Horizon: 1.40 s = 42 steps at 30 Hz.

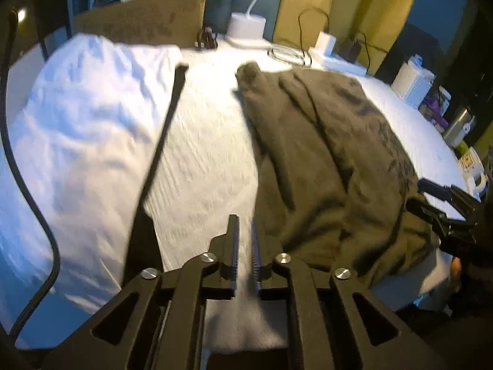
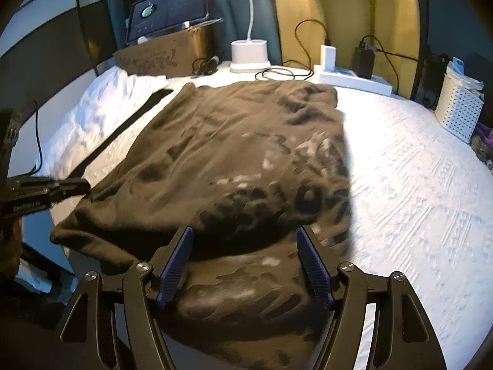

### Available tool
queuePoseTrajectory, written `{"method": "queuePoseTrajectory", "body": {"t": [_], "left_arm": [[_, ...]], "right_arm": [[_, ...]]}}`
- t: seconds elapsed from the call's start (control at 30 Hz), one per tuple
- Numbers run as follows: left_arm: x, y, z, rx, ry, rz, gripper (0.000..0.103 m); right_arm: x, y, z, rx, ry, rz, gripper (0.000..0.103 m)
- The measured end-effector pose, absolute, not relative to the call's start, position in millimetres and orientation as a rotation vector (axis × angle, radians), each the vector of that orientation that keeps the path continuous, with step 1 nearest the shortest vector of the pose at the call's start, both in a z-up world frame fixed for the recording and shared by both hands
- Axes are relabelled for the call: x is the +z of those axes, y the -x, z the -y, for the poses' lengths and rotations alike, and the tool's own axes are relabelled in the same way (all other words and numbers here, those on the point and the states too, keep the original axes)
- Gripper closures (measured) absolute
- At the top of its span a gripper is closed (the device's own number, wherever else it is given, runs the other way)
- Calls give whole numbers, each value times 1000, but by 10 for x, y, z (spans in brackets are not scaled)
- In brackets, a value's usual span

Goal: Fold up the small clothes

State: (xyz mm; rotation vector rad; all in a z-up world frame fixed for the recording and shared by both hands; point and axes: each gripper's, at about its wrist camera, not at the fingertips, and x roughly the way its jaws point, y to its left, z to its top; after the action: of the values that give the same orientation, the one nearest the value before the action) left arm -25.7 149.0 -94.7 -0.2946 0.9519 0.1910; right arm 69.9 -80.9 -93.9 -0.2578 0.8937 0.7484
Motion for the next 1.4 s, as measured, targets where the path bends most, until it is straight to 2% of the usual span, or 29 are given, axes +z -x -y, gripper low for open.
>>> {"method": "queuePoseTrajectory", "body": {"t": [0.03, 0.1, 0.3, 0.7, 0.77, 0.8, 0.83, 1.13, 1.27, 1.3, 1.33, 1.4], "left_arm": [[-905, 213, -1508, 194, 288, -938, 71], [-824, 114, -1533, 193, 278, -906, 54], [-709, -407, -1592, 187, 227, -862, 54], [-1044, -1348, -1847, 115, 183, -910, 54], [-1068, -1432, -1871, 90, 189, -900, 58], [-1072, -1462, -1874, 80, 186, -890, 82], [-1089, -1506, -1868, 74, 171, -899, 99], [-1141, -1794, -1908, 87, 151, -902, 100], [-1009, -1773, -1893, 113, 152, -908, 92], [-949, -1743, -1875, 126, 142, -897, 81], [-867, -1696, -1846, 139, 130, -873, 63], [-719, -1611, -1820, 139, 133, -822, 52]], "right_arm": [[-924, -724, 822, 745, 255, -891, 31], [-899, -795, 847, 739, 247, -886, 31], [-870, -1012, 887, 717, 236, -885, 31], [-915, -1558, 758, 681, 247, -911, 31], [-917, -1637, 720, 681, 252, -908, 31], [-917, -1677, 702, 680, 256, -909, 31], [-921, -1710, 684, 678, 260, -910, 31], [-989, -1945, 598, 662, 271, -923, 31], [-1016, -1980, 657, 642, 260, -929, 31], [-1013, -1984, 686, 637, 255, -927, 31], [-1007, -1985, 703, 634, 253, -924, 31], [-993, -1989, 743, 628, 246, -919, 31]]}}
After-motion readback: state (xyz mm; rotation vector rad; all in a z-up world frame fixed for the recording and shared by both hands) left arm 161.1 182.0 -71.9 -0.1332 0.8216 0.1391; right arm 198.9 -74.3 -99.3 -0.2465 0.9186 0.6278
